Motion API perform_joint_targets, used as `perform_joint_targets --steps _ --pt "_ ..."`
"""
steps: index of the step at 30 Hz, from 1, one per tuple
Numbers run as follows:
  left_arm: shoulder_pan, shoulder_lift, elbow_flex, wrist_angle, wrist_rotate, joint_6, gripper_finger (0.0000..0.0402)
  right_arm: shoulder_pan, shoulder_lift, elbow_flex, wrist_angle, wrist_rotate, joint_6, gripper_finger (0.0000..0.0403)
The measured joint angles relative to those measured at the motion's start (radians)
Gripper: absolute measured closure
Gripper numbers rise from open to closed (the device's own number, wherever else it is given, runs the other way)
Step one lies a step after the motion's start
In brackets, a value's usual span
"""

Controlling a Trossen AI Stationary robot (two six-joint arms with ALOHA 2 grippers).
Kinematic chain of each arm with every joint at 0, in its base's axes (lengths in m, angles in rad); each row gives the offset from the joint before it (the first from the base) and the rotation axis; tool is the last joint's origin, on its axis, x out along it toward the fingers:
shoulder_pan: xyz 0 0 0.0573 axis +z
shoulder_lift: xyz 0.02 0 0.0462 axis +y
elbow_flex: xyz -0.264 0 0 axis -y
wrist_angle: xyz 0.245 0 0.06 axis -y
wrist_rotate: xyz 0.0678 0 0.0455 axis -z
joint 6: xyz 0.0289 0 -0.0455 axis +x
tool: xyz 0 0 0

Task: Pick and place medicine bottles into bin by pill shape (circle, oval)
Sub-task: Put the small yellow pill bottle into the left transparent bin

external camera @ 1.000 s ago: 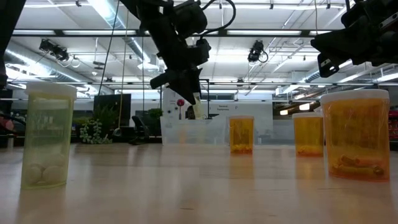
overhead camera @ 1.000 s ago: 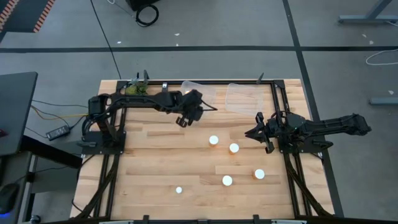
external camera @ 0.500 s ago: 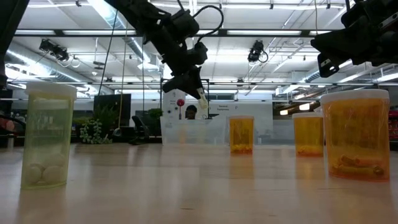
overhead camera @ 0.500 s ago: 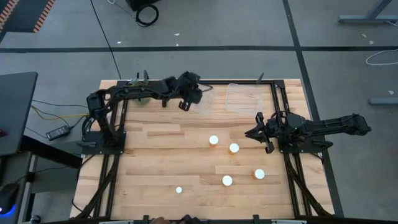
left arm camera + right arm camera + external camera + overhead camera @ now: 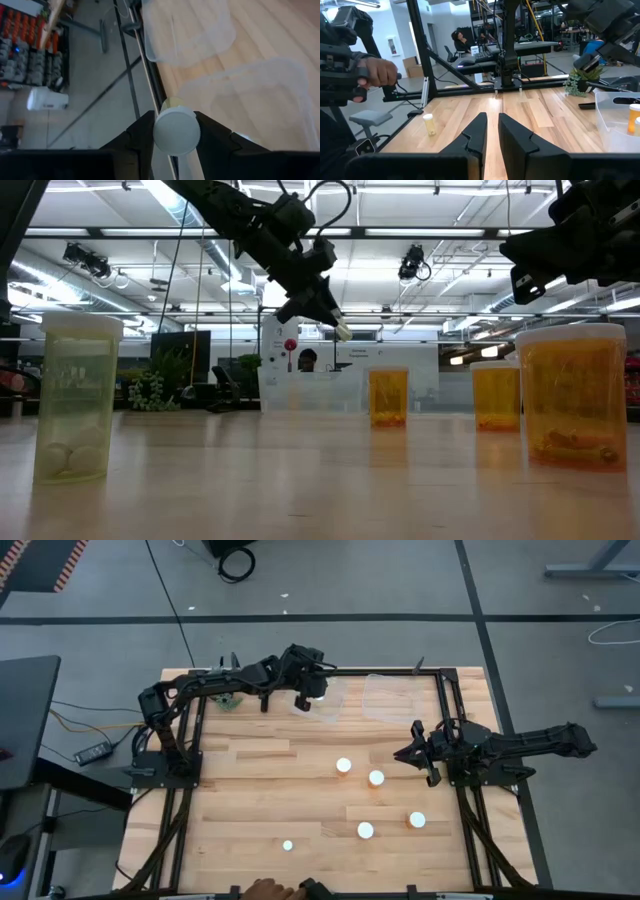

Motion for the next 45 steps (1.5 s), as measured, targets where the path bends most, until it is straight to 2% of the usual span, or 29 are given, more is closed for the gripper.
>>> perform_joint_targets --steps 5,16,26,34,45 --pt "0.001 0.000 0.000 0.038 0.037 0.003 0.0271 0.000 0.000 0.000 0.000 0.000 0.000 0.0349" --pt "0.020 0.000 0.019 0.016 0.134 -0.044 0.0275 0.000 0.000 0.000 0.000 0.000 0.000 0.0349" --pt "0.028 0.097 0.224 0.001 0.228 -0.050 0.0273 0.000 0.000 0.000 0.000 0.000 0.000 0.0349" --pt "0.043 0.200 0.381 -0.199 0.232 -0.121 0.0270 0.000 0.000 0.000 0.000 0.000 0.000 0.0349" --pt "0.054 0.213 0.390 -0.396 0.227 -0.253 0.0272 0.000 0.000 0.000 0.000 0.000 0.000 0.0349"
